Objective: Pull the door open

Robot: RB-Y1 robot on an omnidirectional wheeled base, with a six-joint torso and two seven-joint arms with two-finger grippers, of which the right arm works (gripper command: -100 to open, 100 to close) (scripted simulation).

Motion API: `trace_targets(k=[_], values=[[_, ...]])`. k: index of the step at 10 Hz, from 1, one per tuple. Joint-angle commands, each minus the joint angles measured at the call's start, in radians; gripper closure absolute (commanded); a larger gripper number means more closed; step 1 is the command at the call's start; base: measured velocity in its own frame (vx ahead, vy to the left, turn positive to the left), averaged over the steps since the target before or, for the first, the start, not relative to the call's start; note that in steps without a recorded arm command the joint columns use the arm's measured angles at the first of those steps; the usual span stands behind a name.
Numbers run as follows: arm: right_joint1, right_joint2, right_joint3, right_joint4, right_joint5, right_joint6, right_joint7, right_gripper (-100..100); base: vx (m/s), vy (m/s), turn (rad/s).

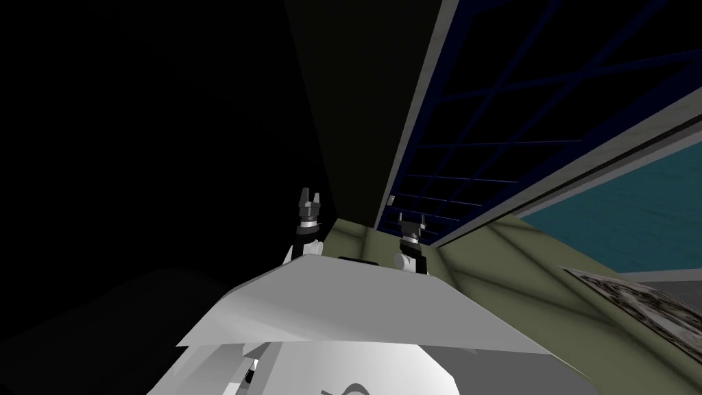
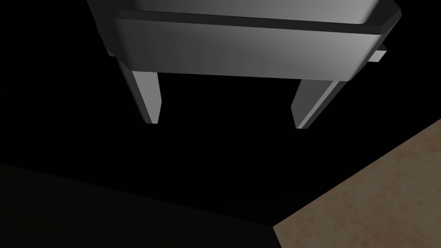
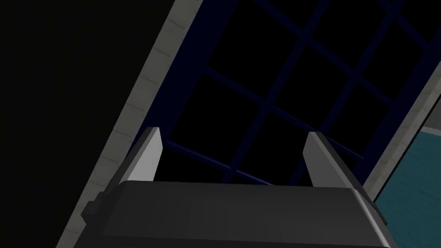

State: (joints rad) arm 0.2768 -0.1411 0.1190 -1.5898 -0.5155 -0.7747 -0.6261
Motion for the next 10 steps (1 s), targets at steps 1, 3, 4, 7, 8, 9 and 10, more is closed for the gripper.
trace_targets(k=[1,3,4,7,8,9,10], values=[[-0.008,-0.004,0.008,0.046,-0.024,-0.01,-0.039,-100,0.084,-0.043,0.116],[-0.021,-0.011,0.015,0.105,-0.054,-0.021,-0.086,-100,0.083,-0.045,0.117],[-0.028,-0.014,0.019,0.133,-0.068,-0.027,-0.108,-100,0.096,-0.033,0.114],[-0.047,-0.024,0.03,0.219,-0.111,-0.044,-0.176,-100,0.095,-0.035,0.108],[-0.054,-0.026,0.033,0.247,-0.125,-0.049,-0.197,-100,0.083,-0.05,0.127],[-0.06,-0.029,0.037,0.274,-0.139,-0.054,-0.218,-100,0.092,-0.047,0.113],[-0.066,-0.032,0.04,0.301,-0.152,-0.06,-0.239,-100,0.08,-0.042,0.084]])
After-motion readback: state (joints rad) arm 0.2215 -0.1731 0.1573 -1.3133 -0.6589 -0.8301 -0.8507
